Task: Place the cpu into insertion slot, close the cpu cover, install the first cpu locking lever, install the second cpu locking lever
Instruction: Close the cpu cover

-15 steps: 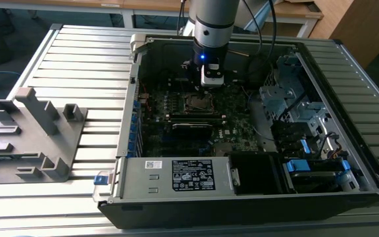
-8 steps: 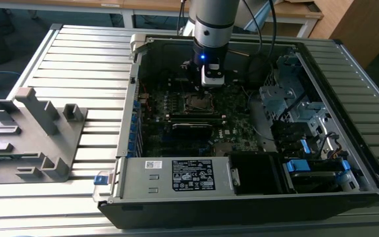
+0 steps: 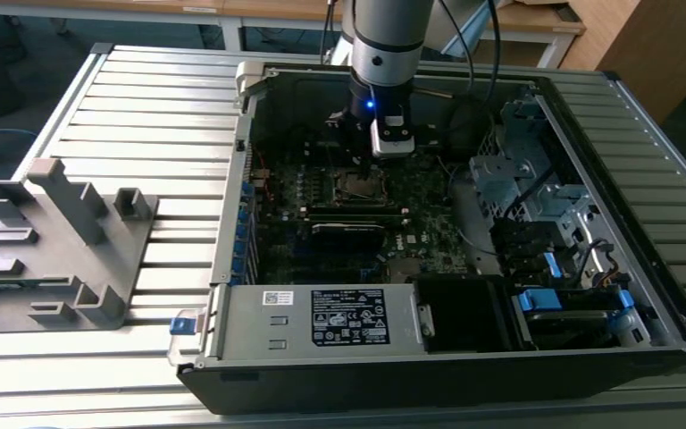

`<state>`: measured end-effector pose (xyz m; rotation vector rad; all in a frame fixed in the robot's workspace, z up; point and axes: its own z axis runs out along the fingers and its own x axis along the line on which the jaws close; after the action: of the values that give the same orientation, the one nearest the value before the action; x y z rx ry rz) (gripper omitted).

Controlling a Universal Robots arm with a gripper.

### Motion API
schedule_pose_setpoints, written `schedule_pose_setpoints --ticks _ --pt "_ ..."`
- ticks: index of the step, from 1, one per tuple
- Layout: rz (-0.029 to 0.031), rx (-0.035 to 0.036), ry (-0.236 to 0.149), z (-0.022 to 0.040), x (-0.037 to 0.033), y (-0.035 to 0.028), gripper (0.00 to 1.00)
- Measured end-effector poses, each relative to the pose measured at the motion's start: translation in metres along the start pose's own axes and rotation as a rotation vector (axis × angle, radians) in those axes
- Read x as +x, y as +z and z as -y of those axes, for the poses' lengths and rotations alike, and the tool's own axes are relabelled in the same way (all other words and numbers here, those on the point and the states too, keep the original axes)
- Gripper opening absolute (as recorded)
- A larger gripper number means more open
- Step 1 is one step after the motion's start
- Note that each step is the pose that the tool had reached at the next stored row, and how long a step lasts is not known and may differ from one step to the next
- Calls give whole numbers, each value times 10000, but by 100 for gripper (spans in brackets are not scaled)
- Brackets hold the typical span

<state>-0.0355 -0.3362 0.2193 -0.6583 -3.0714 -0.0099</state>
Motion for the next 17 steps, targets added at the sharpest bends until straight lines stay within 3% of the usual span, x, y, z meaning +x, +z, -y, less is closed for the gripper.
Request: schedule_pose_setpoints --ticks 8,17 --pt "-1 0 -104 0 0 0 11" --pt "-9 2 -1467 0 0 2 11"
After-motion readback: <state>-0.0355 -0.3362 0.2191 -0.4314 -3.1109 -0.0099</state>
